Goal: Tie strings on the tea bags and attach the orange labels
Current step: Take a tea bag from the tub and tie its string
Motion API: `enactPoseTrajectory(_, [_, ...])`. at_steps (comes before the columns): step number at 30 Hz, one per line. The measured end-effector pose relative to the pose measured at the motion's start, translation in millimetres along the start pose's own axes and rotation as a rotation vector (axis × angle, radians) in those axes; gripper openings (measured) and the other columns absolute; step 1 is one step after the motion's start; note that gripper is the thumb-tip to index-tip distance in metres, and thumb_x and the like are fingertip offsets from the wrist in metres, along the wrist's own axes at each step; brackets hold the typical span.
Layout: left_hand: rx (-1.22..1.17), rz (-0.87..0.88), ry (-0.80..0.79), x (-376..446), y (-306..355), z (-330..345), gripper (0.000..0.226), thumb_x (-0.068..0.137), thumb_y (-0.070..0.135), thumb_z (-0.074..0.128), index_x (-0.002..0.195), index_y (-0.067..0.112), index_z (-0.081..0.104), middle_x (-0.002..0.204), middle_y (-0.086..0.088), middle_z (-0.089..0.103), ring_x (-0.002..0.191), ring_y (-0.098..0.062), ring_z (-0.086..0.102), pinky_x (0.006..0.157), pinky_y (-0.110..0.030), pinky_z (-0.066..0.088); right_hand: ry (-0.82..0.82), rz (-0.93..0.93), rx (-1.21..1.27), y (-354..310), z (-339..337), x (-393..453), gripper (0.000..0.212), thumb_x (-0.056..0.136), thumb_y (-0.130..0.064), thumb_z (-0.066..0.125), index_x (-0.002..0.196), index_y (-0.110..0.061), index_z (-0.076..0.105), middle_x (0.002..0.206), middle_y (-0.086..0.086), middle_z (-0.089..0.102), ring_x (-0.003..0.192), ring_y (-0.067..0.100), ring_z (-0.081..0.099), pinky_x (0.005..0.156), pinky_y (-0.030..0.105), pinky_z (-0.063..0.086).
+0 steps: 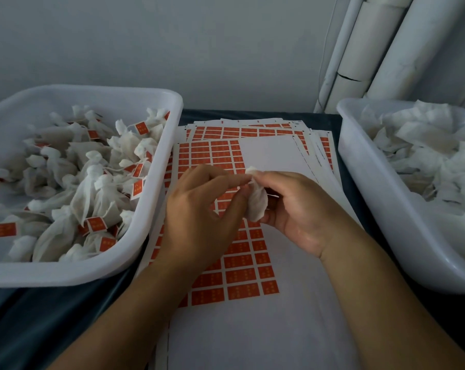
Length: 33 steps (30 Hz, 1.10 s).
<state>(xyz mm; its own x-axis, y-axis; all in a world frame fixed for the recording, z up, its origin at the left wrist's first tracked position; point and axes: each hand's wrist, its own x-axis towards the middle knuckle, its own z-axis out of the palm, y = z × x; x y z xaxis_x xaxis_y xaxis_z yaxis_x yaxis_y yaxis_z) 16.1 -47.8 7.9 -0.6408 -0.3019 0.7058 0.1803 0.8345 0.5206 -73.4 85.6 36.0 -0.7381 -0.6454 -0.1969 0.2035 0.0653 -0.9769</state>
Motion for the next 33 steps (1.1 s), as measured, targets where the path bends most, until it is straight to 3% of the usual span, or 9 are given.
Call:
enactPoseTrajectory(7, [0.036,-0.011,-0.038,3.1,-2.9,0.5,0.023,0.089,0.030,0.071,0.098,0.012,0.081,0.091,-0.001,0.074,0.081,-0.009,0.062,0.074,-0.021,0.054,0.035,-0.014,-0.180,1.1,0.3,1.4,0.035,0.106,-0.037,0.050,0.107,-0.012,0.074,0.108,0.014,0.073,0.105,0.030,0.071,0.095,0.052,0.059])
enactPoseTrajectory(10, [0.074,-0.033,-0.085,3.7,-3.6,2.2,0.014,0.091,0.026,0.074,0.095,0.014,0.078,0.092,0.003,0.070,0.082,-0.006,0.058,0.075,-0.015,0.049,0.082,-0.062,-0.350,1.9,-2.6,2.7,0.033,0.104,-0.041,0.052,0.095,-0.018,0.074,0.092,0.003,0.075,0.094,0.021,0.072,0.087,0.039,0.062])
enactPoseTrajectory(12, [0.079,-0.089,-0.143,3.2,-0.8,2.3,0.006,0.094,0.026,0.071,0.090,0.020,0.073,0.093,0.012,0.065,0.081,-0.005,0.056,0.074,-0.009,0.044,0.096,-0.130,-0.455,1.3,-4.8,2.0,0.033,0.103,-0.043,0.053,0.088,-0.019,0.070,0.076,-0.003,0.072,0.076,0.013,0.072,0.068,0.024,0.060])
enactPoseTrajectory(15, [-0.168,-0.280,-0.281,1.6,1.4,2.6,0.017,0.100,0.019,0.060,0.083,0.022,0.061,0.080,0.016,0.060,0.078,-0.007,0.058,0.066,-0.011,0.047,0.016,-0.206,-0.532,0.5,-10.3,0.1,0.029,0.103,-0.045,0.053,0.091,-0.021,0.063,0.065,-0.003,0.068,0.056,0.011,0.065,0.055,0.018,0.054])
enactPoseTrajectory(18, [-0.442,-0.518,-0.407,5.2,-0.5,-2.3,0.025,0.106,0.017,0.046,0.084,0.016,0.058,0.067,0.011,0.057,0.062,-0.005,0.053,0.058,-0.016,0.047,-0.091,-0.198,-0.513,-1.1,-17.0,-2.4,0.029,0.097,-0.050,0.058,0.102,-0.022,0.063,0.072,0.001,0.071,0.059,0.016,0.069,0.058,0.023,0.056])
enactPoseTrajectory(21, [-0.571,-0.723,-0.510,6.6,-2.8,-4.6,0.029,0.106,0.025,0.042,0.086,0.015,0.060,0.070,0.002,0.056,0.063,-0.012,0.050,0.063,-0.028,0.047,-0.177,-0.180,-0.470,-3.8,-23.2,-7.0,0.033,0.090,-0.049,0.067,0.113,-0.026,0.063,0.082,0.000,0.075,0.067,0.019,0.073,0.061,0.024,0.058])
enactPoseTrajectory(23, [-0.706,-0.833,-0.514,6.4,-1.7,-4.0,0.028,0.104,0.027,0.044,0.086,0.016,0.063,0.072,-0.002,0.056,0.065,-0.015,0.051,0.068,-0.033,0.047,-0.229,-0.157,-0.451,-5.9,-27.4,-10.6,0.040,0.084,-0.045,0.072,0.119,-0.029,0.062,0.092,-0.004,0.075,0.074,0.021,0.076,0.063,0.024,0.059])
enactPoseTrajectory(26, [-0.941,-0.931,-0.489,6.6,4.3,-7.5,0.021,0.094,0.024,0.048,0.079,0.017,0.061,0.069,-0.003,0.051,0.062,-0.014,0.049,0.062,-0.027,0.050,-0.277,-0.128,-0.445,-6.5,-34.6,-17.2,0.052,0.076,-0.038,0.082,0.124,-0.032,0.062,0.097,-0.006,0.071,0.082,0.025,0.076,0.066,0.028,0.060])
enactPoseTrajectory(33, [-1.271,-0.980,-0.400,1.8,13.5,-17.4,0.028,0.094,0.012,0.046,0.069,0.018,0.058,0.068,-0.003,0.048,0.060,-0.012,0.047,0.056,-0.025,0.048,-0.197,-0.158,-0.506,-3.0,-51.6,-37.0,0.052,0.069,-0.043,0.082,0.117,-0.037,0.065,0.090,-0.009,0.069,0.074,0.024,0.075,0.061,0.025,0.058])
